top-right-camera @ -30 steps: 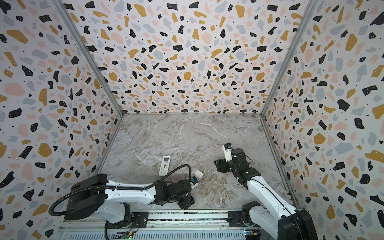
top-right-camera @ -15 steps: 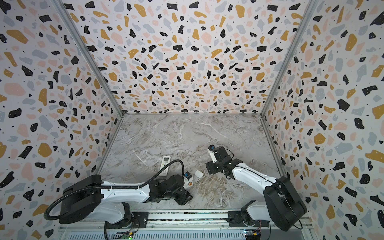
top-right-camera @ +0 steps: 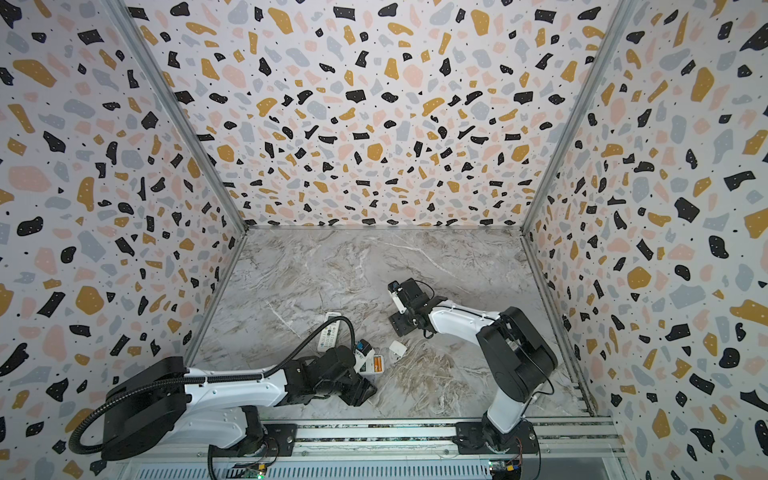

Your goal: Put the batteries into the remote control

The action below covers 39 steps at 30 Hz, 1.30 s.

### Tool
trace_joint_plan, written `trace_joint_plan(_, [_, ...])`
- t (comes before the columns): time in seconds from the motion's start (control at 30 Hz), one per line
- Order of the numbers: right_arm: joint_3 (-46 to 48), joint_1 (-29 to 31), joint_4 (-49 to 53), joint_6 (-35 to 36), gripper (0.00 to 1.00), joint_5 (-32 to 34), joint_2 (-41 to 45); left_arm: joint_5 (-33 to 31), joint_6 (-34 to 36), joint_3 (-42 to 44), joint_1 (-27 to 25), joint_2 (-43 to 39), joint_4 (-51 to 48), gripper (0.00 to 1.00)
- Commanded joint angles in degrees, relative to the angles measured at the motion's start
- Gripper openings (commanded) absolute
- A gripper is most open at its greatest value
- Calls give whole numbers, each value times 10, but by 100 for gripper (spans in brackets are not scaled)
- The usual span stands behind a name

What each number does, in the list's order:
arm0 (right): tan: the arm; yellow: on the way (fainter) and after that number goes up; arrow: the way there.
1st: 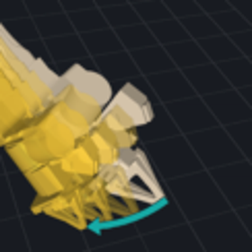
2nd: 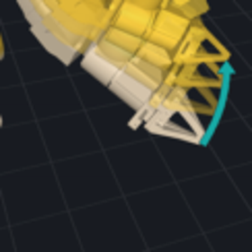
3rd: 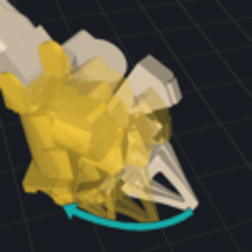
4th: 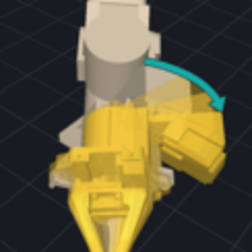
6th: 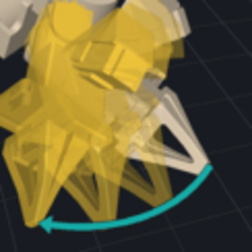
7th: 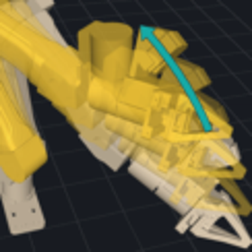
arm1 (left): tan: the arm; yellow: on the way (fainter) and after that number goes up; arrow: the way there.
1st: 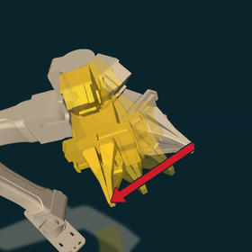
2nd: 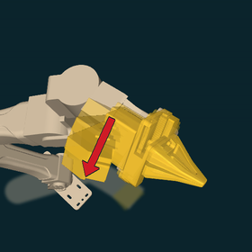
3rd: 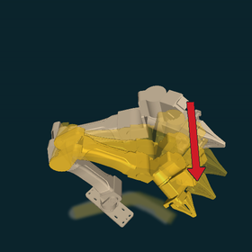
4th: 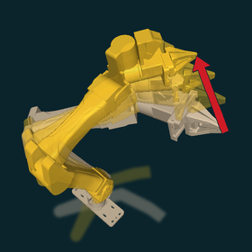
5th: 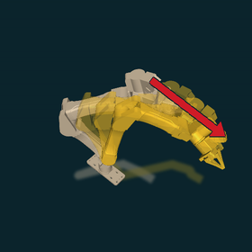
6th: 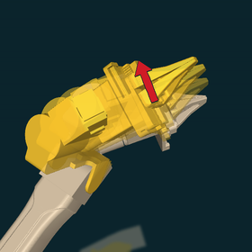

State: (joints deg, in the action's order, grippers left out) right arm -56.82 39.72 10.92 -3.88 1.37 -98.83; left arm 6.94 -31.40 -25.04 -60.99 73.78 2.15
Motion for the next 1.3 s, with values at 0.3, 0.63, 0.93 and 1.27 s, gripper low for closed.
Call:
trace_joint_plan(0.3, [-27,40,88,31,67,19,-44,-8,-16,29,29,-50,-32,64])
trace_joint_plan(0.63, [16,50,132,4,62,59,15,-9,-9,24,34,-70,-37,65])
trace_joint_plan(0.93, [50,70,157,-30,59,62,48,-16,-7,25,34,-84,-38,64])
trace_joint_plan(1.27, [64,80,185,-95,58,48,74,-19,-3,25,35,-106,-39,65])
